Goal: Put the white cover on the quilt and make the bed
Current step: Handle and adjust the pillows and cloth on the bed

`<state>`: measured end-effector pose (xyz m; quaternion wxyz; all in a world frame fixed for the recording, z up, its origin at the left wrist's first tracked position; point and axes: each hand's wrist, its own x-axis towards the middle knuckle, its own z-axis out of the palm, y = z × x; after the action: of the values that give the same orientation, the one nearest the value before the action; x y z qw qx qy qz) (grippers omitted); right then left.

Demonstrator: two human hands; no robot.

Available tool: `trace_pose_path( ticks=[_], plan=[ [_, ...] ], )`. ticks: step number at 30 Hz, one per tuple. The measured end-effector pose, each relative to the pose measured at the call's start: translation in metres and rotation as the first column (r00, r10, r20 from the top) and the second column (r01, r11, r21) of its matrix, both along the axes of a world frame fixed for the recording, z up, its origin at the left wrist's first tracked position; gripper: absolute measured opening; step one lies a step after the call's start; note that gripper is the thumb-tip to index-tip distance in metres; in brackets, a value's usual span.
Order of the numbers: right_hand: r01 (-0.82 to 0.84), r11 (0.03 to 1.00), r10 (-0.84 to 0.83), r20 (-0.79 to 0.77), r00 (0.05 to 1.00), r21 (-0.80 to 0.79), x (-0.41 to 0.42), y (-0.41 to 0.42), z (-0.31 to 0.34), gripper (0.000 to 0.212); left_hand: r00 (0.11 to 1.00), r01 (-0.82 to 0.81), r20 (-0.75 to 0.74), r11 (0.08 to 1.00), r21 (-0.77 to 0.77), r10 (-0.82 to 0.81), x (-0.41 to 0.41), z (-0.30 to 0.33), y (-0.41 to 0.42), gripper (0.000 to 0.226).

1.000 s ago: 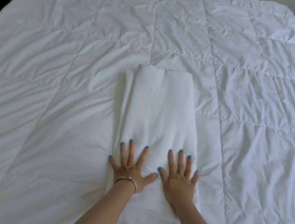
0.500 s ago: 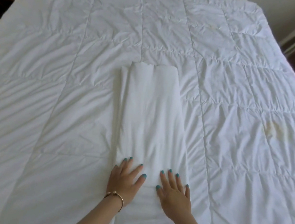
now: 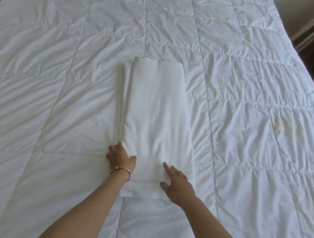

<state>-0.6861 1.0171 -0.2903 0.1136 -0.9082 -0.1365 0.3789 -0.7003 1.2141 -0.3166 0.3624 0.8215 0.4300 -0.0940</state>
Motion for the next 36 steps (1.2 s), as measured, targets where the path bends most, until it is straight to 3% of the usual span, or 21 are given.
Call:
trace_pose_path(
  ticks=[2,4,7,10,13,15,20,22,24,26,28,29,30,33,35,36],
  plan=[
    [0.009,0.998,-0.009,0.008,1.000,0.054,-0.001,-0.004,0.001,0.068,0.993,-0.102,0.060,0.992,-0.073,0.106,0.004,0.010,-0.006,0.063],
    [0.059,0.988,-0.061,0.012,0.998,0.143,0.002,-0.008,0.000,0.066,0.984,-0.140,0.077,0.960,-0.241,0.163,0.014,0.019,-0.012,0.076],
    [0.247,0.891,-0.244,-0.058,0.968,0.380,0.015,-0.016,0.007,0.060,0.992,-0.025,0.101,0.884,-0.466,0.081,0.030,0.023,-0.025,0.064],
    [0.334,0.743,-0.348,-0.092,0.933,0.580,0.029,-0.029,0.024,0.062,0.990,0.096,0.138,0.888,-0.450,-0.037,0.036,0.034,-0.049,0.070],
    [0.269,0.717,-0.303,-0.059,0.951,0.643,0.049,-0.050,0.037,0.071,0.984,0.160,0.134,0.906,-0.391,-0.116,0.038,0.044,-0.079,0.082],
    [0.210,0.685,-0.218,-0.079,0.973,0.698,0.064,-0.069,0.039,0.078,0.965,0.229,0.211,0.891,-0.392,-0.155,0.044,0.045,-0.103,0.089],
    [0.198,0.566,-0.143,-0.142,0.980,0.800,0.103,-0.138,0.045,0.071,0.918,0.316,0.392,0.708,-0.632,-0.060,0.090,0.059,-0.212,0.082],
    [0.244,0.565,-0.180,-0.171,0.969,0.788,0.123,-0.177,0.048,0.060,0.880,0.411,0.442,0.744,-0.527,-0.173,0.111,0.058,-0.268,0.088],
    [0.335,0.576,-0.278,-0.206,0.938,0.746,0.143,-0.222,0.040,0.049,0.875,0.448,0.399,0.772,-0.451,-0.274,0.129,0.051,-0.320,0.086],
    [0.428,0.651,-0.354,-0.248,0.902,0.627,0.161,-0.268,0.022,0.047,0.848,0.528,0.283,0.663,-0.530,-0.448,0.141,0.037,-0.360,0.085],
    [0.486,0.789,-0.411,-0.265,0.872,0.377,0.171,-0.307,-0.004,0.052,0.645,0.705,0.151,0.506,-0.497,-0.749,0.137,0.028,-0.385,0.077],
    [0.486,0.831,-0.426,-0.253,0.868,0.269,0.172,-0.320,-0.016,0.057,0.578,0.768,0.119,0.490,-0.412,-0.807,0.131,0.022,-0.390,0.068],
    [0.477,0.853,-0.431,-0.231,0.872,0.210,0.170,-0.328,-0.026,0.062,0.581,0.798,0.119,0.534,-0.281,-0.805,0.123,0.012,-0.391,0.061],
    [0.453,0.858,-0.418,-0.185,0.890,0.242,0.150,-0.327,-0.038,0.080,0.775,0.630,0.099,0.775,-0.042,-0.624,0.088,-0.007,-0.367,0.050],
    [0.375,0.887,-0.347,-0.146,0.926,0.270,0.135,-0.315,-0.037,0.087,0.760,0.640,-0.024,0.741,0.204,-0.650,0.059,-0.022,-0.341,0.054],
    [0.310,0.915,-0.290,-0.111,0.950,0.258,0.127,-0.309,-0.038,0.085,0.739,0.670,-0.106,0.706,0.230,-0.666,0.044,-0.026,-0.329,0.059]
  ],
)
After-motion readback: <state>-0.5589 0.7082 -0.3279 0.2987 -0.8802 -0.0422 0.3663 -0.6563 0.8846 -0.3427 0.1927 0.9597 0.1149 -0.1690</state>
